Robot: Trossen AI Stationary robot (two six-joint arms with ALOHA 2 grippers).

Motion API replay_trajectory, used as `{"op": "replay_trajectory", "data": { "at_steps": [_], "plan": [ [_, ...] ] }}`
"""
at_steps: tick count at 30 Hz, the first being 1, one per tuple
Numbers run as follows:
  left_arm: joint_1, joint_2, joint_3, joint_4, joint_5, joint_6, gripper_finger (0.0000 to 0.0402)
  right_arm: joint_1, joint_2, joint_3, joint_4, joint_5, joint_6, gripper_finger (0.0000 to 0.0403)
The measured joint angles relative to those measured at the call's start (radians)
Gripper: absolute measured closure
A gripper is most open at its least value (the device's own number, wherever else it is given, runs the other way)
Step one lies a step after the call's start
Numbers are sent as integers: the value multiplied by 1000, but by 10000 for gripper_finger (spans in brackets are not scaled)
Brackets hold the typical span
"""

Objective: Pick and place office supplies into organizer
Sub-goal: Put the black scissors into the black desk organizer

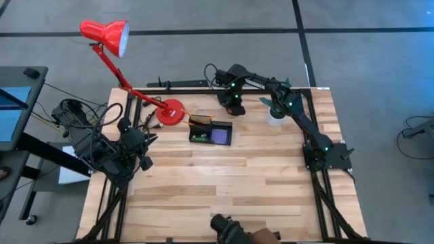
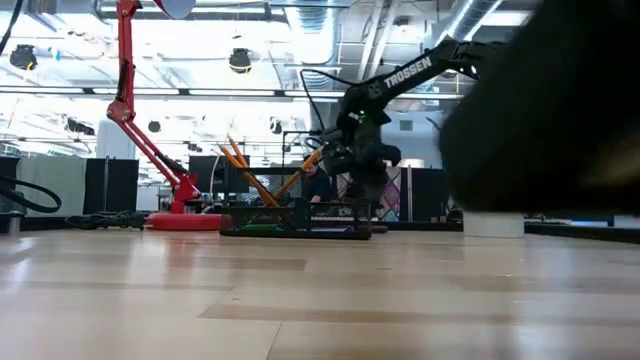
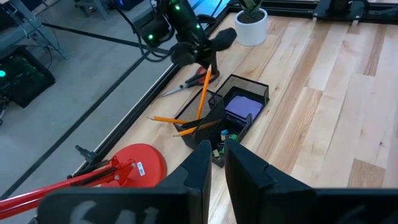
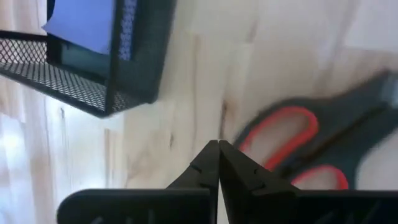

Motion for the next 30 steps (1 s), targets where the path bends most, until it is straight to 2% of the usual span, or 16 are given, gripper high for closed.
{"op": "replay_trajectory", "data": {
  "at_steps": [5,10,19,30],
  "plan": [
    [0,0,0,0,0,0,365,55,-14,0,69,119,1,403],
    [0,0,0,-3,0,0,365,44,-39,1,154,244,61,403],
    [-1,0,0,-2,10,0,365,-27,-70,-16,200,227,141,403],
    [-1,21,0,1,9,0,365,-14,-60,-82,256,248,159,403]
  ]
}}
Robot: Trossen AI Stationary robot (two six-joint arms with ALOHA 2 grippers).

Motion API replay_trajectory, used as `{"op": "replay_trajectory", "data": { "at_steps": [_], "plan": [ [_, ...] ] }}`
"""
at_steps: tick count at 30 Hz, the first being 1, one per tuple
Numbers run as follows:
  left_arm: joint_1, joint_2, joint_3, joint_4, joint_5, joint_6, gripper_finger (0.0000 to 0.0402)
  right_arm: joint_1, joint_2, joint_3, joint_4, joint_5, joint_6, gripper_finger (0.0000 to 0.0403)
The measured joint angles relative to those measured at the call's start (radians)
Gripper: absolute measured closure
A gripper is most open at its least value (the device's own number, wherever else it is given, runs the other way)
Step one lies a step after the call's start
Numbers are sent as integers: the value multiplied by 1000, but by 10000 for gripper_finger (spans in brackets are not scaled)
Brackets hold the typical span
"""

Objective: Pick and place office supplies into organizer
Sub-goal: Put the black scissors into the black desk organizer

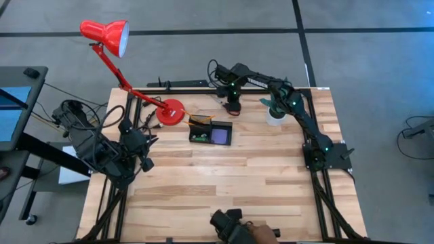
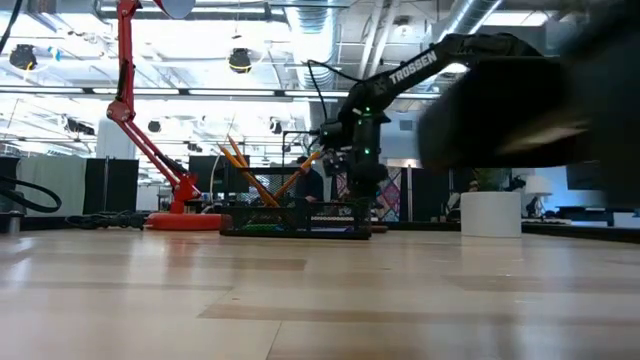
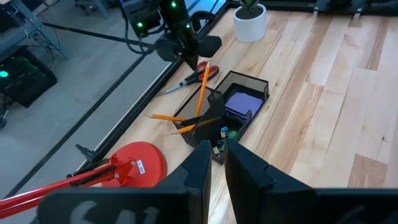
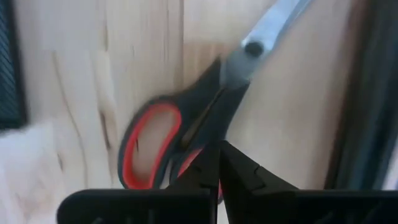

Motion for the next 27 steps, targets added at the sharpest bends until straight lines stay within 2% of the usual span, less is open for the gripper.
{"op": "replay_trajectory", "data": {
  "at_steps": [5,12,15,17,20,22,24,27],
  "plan": [
    [0,26,0,-1,9,0,365,21,-8,-19,-77,110,-7,403],
    [0,62,0,-1,-12,-10,365,47,-114,-5,-61,138,87,403],
    [1,71,0,-5,-45,-39,365,66,-150,-8,-69,182,155,403],
    [1,72,0,-11,-57,-51,365,89,-195,-8,-92,244,177,403],
    [1,72,0,-14,-63,-46,365,128,-266,-7,-105,416,219,403],
    [1,70,0,-15,-71,-26,365,138,-323,-7,-112,481,246,403],
    [1,69,0,-15,-77,-16,365,135,-392,-7,-115,487,309,403],
    [1,69,0,-15,-77,-7,365,123,-485,-5,-146,434,425,403]
  ]
}}
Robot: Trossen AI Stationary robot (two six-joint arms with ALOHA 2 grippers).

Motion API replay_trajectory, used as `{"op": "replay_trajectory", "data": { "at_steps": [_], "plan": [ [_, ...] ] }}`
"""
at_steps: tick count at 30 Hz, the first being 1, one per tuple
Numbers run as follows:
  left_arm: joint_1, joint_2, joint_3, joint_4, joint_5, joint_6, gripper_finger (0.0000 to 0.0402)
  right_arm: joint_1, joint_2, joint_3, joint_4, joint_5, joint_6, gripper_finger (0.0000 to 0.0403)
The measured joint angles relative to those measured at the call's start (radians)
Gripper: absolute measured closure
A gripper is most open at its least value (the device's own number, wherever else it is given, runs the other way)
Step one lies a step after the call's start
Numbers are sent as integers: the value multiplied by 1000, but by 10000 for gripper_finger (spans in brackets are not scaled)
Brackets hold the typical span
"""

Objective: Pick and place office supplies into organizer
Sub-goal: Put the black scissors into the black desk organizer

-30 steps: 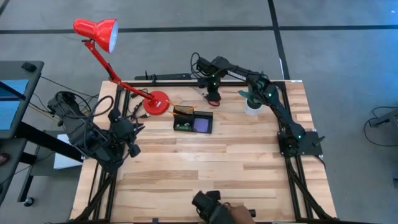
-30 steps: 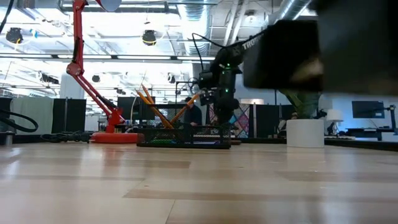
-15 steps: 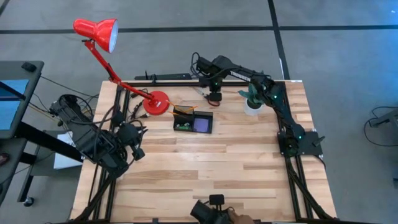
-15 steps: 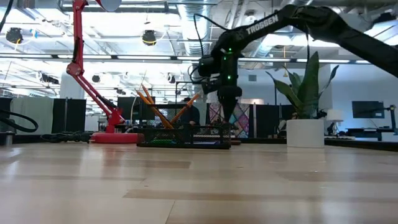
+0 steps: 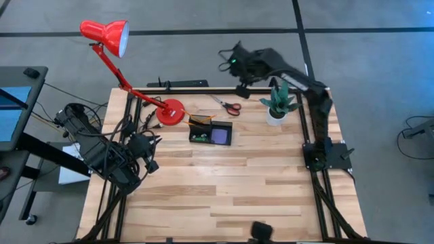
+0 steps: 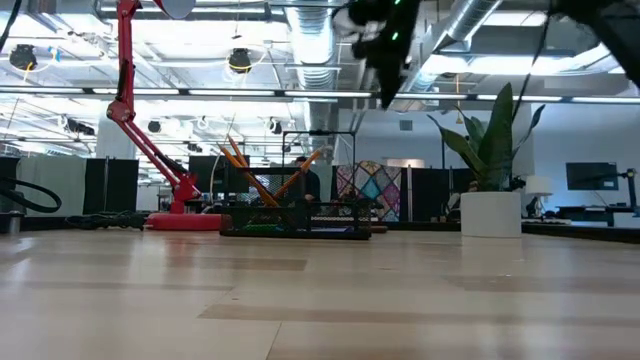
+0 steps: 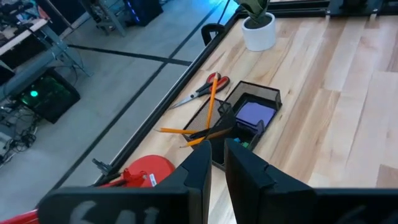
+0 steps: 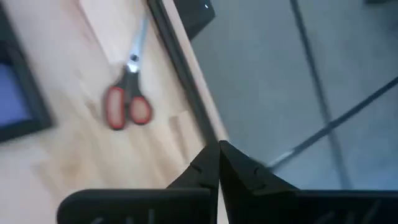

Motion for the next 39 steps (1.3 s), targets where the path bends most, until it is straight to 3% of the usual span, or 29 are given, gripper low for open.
{"op": "replay_trajectory", "data": {
  "at_steps": [6,11,15,19,24,27,31,39],
  "plan": [
    [-1,0,0,0,-9,3,365,9,-69,-6,-55,-39,136,403],
    [0,-6,0,1,-52,33,365,43,-65,-123,32,-37,129,403],
    [16,-74,0,0,-82,33,365,36,-79,-146,48,32,88,403],
    [54,-177,0,1,-137,43,365,4,-181,-145,114,97,38,403],
    [137,-283,0,0,-116,65,365,-56,-359,-144,152,31,8,403],
    [181,-317,0,0,-146,102,365,-92,-471,-183,127,-108,7,403],
    [217,-330,0,0,-153,147,365,-113,-632,-403,235,-300,39,403],
    [229,-326,0,1,-163,175,365,-78,-910,-996,665,-306,94,403]
  ]
}}
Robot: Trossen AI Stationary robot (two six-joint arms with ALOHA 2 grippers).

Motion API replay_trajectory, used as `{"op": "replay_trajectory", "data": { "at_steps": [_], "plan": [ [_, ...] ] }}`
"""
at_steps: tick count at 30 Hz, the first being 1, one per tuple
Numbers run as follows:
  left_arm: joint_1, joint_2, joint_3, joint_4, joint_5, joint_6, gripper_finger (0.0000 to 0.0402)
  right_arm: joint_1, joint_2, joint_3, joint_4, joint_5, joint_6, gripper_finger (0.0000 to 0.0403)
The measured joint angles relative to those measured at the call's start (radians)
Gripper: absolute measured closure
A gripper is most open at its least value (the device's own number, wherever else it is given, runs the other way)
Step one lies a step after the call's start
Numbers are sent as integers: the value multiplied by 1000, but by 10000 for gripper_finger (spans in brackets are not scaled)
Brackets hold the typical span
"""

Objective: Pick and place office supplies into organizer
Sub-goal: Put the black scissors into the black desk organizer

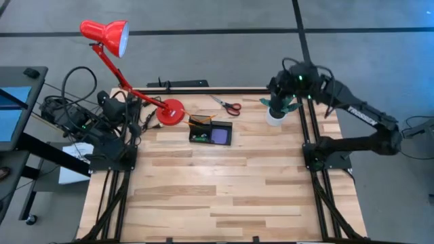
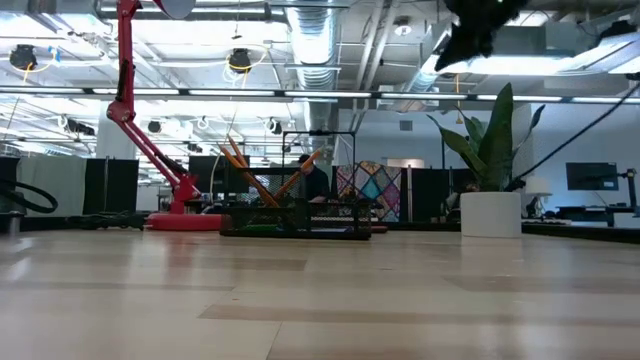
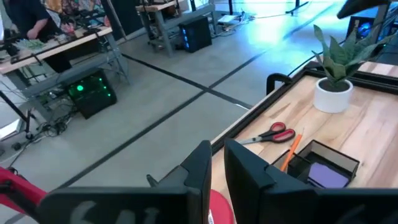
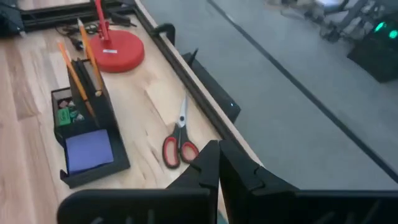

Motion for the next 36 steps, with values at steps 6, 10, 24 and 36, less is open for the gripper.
{"op": "replay_trajectory", "data": {
  "at_steps": [6,10,24,36],
  "plan": [
    [0,3,0,0,2,9,365,72,-75,-215,149,-4,-15,403],
    [0,17,0,0,6,10,365,116,-59,-303,206,-1,-16,403],
    [0,93,0,0,40,28,365,143,295,-281,339,11,-126,365],
    [0,115,0,0,77,27,365,147,622,-143,377,162,-207,244]
  ]
}}
